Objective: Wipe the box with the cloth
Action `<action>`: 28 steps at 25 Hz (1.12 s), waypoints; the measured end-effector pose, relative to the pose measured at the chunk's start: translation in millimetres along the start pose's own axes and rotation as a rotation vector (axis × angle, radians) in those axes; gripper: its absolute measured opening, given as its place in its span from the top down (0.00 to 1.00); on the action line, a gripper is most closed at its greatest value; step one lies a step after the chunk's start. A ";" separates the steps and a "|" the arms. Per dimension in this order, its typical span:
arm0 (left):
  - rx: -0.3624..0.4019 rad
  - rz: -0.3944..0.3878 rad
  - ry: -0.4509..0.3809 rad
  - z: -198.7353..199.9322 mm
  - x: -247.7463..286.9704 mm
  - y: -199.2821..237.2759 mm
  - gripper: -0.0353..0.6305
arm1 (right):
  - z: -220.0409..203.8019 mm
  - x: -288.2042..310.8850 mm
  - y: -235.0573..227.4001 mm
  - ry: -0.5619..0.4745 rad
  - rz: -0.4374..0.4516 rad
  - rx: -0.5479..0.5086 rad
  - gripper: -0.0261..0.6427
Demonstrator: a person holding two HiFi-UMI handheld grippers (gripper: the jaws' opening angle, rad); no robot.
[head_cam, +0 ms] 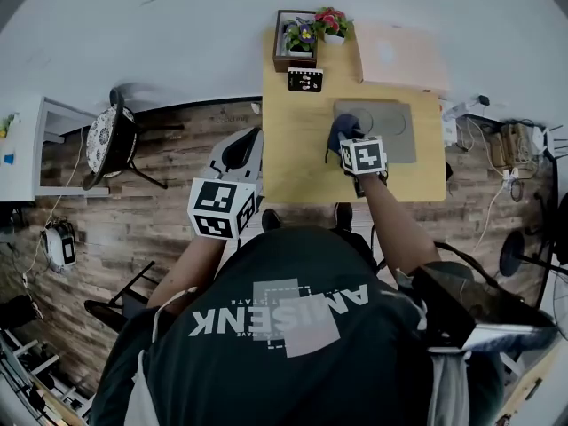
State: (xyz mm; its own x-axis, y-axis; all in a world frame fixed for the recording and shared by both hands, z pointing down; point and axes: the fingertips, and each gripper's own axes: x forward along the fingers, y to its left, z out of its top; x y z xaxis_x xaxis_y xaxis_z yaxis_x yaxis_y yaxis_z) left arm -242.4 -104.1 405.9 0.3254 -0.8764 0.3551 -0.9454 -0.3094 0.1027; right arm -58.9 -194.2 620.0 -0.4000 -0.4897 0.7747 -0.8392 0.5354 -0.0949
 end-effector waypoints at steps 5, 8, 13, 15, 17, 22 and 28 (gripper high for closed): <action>-0.007 0.016 -0.010 -1.0 -8.8 4.4 0.95 | 6.3 1.8 18.6 -0.032 0.040 0.035 0.85; -0.006 0.015 -0.019 1.5 -8.2 0.4 0.95 | 11.2 -3.9 25.5 -0.057 0.077 0.017 0.85; -0.005 0.001 -0.033 9.2 3.4 -19.0 0.95 | 32.3 -27.8 17.6 -0.137 0.127 0.019 0.85; -0.006 -0.013 -0.041 13.1 11.1 -32.8 0.95 | 42.0 -38.2 3.6 -0.170 0.125 0.029 0.85; -0.008 -0.023 -0.045 16.9 20.7 -46.0 0.95 | 49.1 -47.4 -14.4 -0.188 0.118 0.027 0.85; 0.003 -0.023 -0.047 27.5 48.1 -71.8 0.95 | 56.2 -61.5 -74.6 -0.205 0.079 0.020 0.85; 0.022 0.000 -0.026 28.3 77.0 -98.4 0.95 | 46.6 -61.7 -152.2 -0.203 0.026 0.052 0.85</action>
State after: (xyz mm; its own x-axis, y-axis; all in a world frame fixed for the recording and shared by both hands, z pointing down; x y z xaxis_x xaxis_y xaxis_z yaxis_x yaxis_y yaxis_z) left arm -123.8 -151.5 396.8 0.3259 -0.8855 0.3311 -0.9448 -0.3170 0.0823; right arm 76.4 -277.6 557.5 -0.4831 -0.6075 0.6305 -0.8434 0.5162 -0.1489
